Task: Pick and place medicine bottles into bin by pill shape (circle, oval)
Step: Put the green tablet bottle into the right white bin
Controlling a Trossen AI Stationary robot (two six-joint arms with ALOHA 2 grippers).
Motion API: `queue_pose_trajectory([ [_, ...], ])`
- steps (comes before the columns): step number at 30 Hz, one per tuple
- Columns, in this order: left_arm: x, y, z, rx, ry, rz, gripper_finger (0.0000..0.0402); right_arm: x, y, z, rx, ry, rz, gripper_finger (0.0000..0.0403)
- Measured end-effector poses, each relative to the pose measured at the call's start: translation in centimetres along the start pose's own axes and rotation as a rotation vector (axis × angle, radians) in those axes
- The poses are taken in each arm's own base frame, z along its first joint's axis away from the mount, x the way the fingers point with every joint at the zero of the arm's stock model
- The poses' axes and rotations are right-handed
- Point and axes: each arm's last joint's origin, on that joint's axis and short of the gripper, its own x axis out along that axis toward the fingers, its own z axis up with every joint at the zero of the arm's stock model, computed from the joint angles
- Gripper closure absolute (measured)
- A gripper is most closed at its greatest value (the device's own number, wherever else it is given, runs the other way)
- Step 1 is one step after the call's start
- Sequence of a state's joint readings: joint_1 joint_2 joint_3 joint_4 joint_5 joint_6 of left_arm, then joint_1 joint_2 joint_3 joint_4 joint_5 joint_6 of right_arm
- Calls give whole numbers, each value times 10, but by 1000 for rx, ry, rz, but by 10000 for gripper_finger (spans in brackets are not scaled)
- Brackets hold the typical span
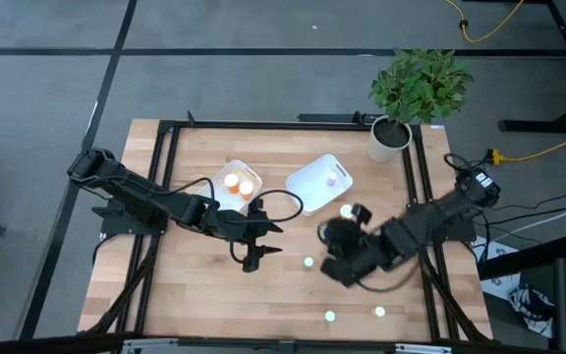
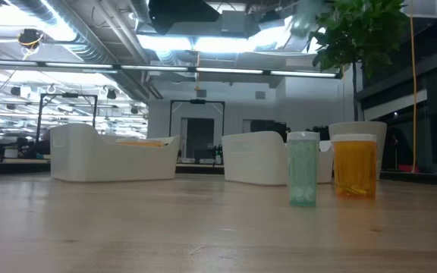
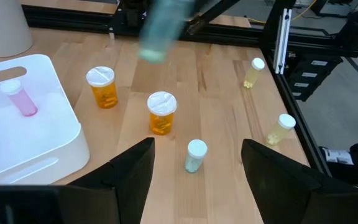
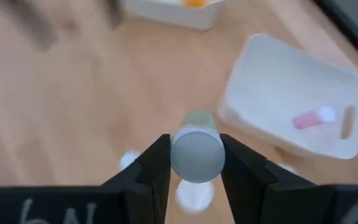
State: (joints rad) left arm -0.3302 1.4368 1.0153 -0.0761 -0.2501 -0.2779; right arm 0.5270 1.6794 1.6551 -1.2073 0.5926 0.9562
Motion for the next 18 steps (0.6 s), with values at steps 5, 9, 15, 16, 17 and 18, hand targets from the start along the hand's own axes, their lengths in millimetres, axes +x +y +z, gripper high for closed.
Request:
queue_pose_trajectory([
  [5, 0, 0, 0, 1, 4, 1, 168, 33, -35, 35, 83, 68, -76, 282],
  [9, -2, -5, -8, 20, 64, 1, 168, 59, -68, 54, 82, 176, -82, 282],
  [15, -11, -14, -10, 39, 76, -30, 168, 96, -110, 70, 103, 265, -36, 282],
  [16, -15, -15, -8, 40, 68, -33, 168, 102, -117, 72, 110, 269, -27, 282],
  [17, -21, -16, -6, 38, 54, -35, 168, 109, -123, 72, 120, 271, -14, 282],
  [18, -26, -17, -4, 37, 43, -31, 168, 116, -129, 73, 133, 271, 2, 282],
])
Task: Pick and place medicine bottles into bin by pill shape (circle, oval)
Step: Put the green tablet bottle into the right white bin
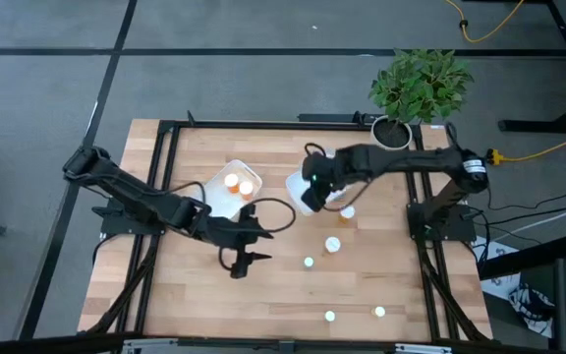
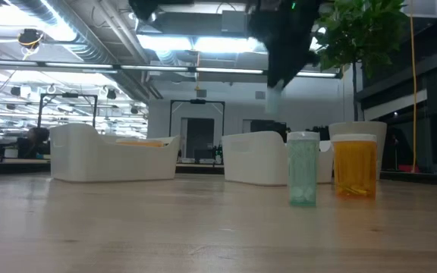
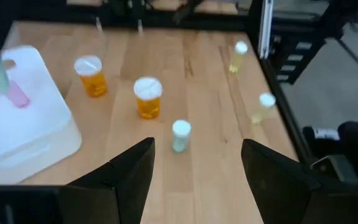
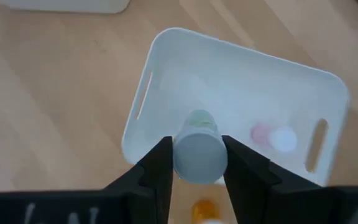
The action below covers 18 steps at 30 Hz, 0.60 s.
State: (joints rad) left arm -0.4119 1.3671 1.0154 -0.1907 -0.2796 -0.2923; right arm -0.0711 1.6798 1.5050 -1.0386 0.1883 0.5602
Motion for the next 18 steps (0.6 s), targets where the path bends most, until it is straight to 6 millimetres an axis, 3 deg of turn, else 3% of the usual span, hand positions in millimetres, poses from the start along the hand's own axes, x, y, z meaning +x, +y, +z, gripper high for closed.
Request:
queue_pose_trajectory([
  [5, -24, -7, -3, 10, -4, 84, 168, 33, -27, 8, 60, -3, 58, 282],
  [9, -29, -14, -8, 14, -5, 139, 168, 53, -48, 6, 115, 8, 27, 282],
  [18, -31, -17, -8, 18, -13, 139, 168, 74, -79, 4, 198, 22, 10, 282],
])
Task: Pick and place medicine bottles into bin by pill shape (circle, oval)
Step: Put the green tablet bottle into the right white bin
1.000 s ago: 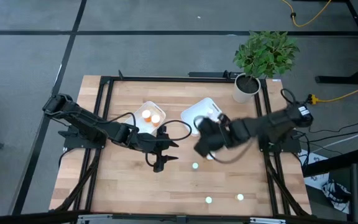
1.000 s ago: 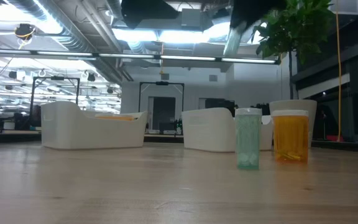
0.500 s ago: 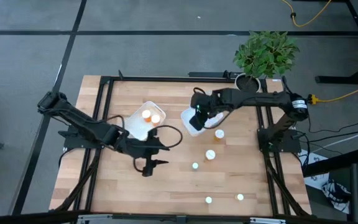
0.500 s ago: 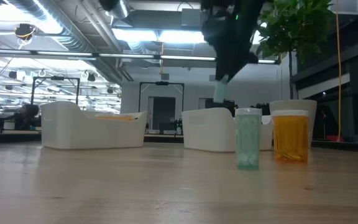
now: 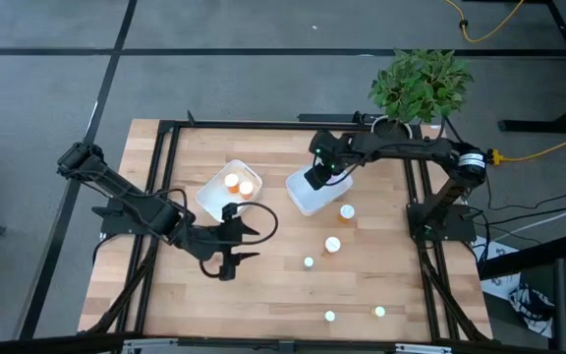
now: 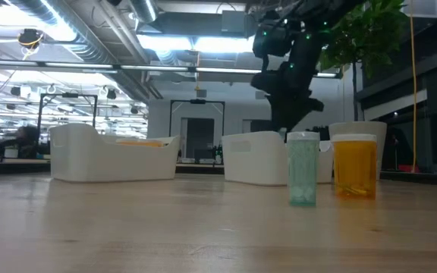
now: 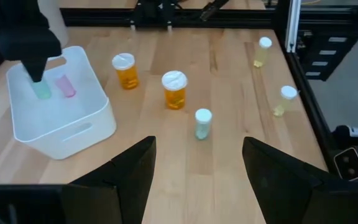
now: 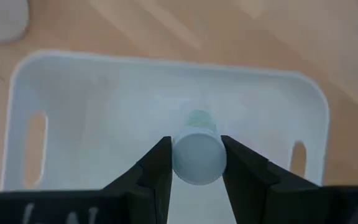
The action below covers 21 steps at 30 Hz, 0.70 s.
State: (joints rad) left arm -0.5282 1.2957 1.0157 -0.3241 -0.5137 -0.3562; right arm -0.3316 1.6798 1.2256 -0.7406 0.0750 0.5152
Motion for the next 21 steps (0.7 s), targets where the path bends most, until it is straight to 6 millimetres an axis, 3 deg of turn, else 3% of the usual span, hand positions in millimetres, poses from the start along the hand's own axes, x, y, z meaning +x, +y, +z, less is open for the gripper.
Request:
queue_pose_trajectory([
  [9, 0, 0, 0, -1, -2, 0, 168, 15, 2, 3, -33, 33, 87, 282],
  [21, 0, 0, 0, -2, -2, -1, 168, 33, 2, 2, -42, 71, 65, 281],
])
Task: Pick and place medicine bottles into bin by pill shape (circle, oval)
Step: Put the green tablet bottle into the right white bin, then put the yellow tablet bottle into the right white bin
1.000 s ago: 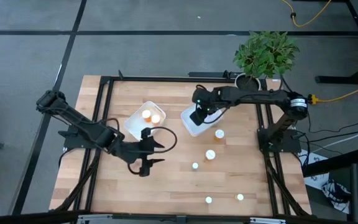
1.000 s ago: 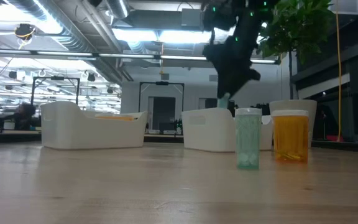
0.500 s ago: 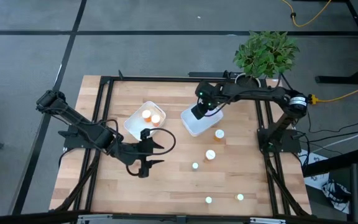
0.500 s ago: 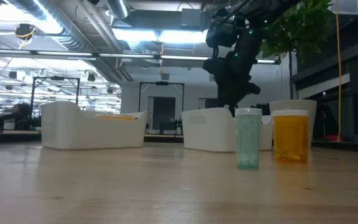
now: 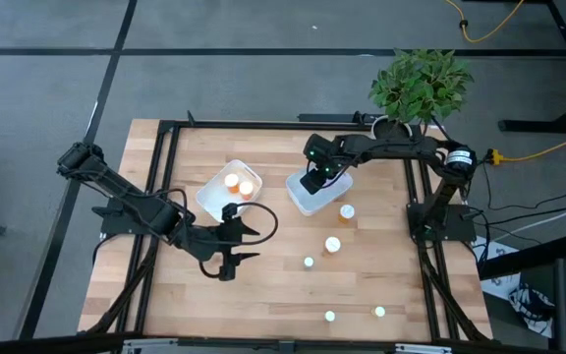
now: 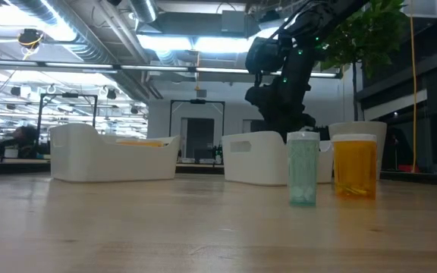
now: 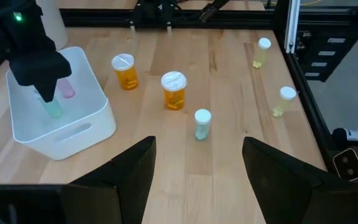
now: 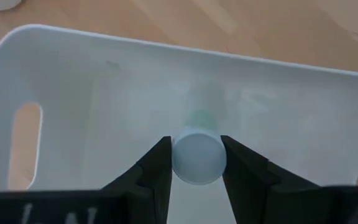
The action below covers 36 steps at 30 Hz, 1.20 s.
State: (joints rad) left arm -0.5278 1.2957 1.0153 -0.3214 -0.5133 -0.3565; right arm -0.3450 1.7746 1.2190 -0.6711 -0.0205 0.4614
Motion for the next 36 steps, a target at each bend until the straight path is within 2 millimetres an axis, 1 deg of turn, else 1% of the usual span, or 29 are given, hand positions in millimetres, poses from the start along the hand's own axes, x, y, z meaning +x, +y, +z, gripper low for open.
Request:
queue_pose_trajectory([
  [13, 0, 0, 0, -29, 1, -1, 168, 0, 0, 3, 1, -32, -7, 220],
  [17, 0, 0, 0, -29, 1, -1, 168, 0, -1, 3, 3, -32, -7, 215],
  [25, 0, 0, 0, -28, 1, -1, 168, -7, 2, 9, 0, -49, 0, 214],
  [29, 0, 0, 0, -26, 1, -1, 168, -17, 6, 15, -18, -52, 1, 214],
  [32, 0, 0, 0, -26, 1, -1, 168, -31, 10, 21, -5, -33, -7, 214],
  [34, 0, 0, 0, -27, 1, -1, 168, -43, 17, 22, 9, -13, -13, 214],
  [36, 0, 0, 0, -28, 1, -1, 168, -56, 27, 19, 7, 25, -23, 214],
])
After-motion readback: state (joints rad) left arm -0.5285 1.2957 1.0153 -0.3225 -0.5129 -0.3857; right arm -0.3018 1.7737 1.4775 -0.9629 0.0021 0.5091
